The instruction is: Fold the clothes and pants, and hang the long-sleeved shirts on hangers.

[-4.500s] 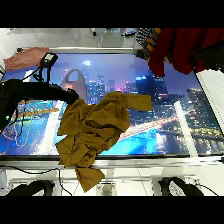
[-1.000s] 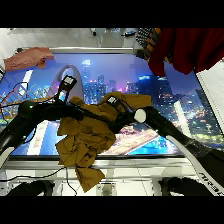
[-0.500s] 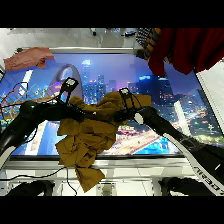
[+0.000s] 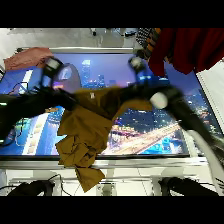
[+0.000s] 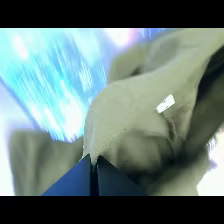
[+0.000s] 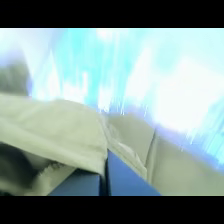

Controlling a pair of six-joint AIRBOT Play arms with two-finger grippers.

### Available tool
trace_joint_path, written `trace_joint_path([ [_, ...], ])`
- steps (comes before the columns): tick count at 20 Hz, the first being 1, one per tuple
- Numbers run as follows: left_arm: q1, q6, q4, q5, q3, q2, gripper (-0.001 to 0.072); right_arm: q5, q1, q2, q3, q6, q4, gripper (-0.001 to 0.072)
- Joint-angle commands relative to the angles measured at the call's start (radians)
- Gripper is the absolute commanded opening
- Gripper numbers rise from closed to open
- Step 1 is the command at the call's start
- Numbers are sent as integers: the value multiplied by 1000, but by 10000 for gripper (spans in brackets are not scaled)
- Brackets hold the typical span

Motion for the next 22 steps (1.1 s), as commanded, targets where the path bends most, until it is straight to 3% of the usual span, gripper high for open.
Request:
trace_joint_path([
  [1,38,9,61,-5,210,48,31,130,-42,114,297,-105,42,51],
  [5,29,83,68,17,427,53,30,301,-41,139,536,-239,235,51],
  [10,30,121,214,4,595,51,30,253,-41,137,660,-297,329,51],
  [16,29,172,230,-2,727,53,31,267,-41,147,675,-352,492,52],
  [19,31,156,232,165,725,35,31,365,-41,150,668,-345,449,52],
  [22,31,33,314,370,629,-23,30,414,-42,144,546,-248,329,52],
])
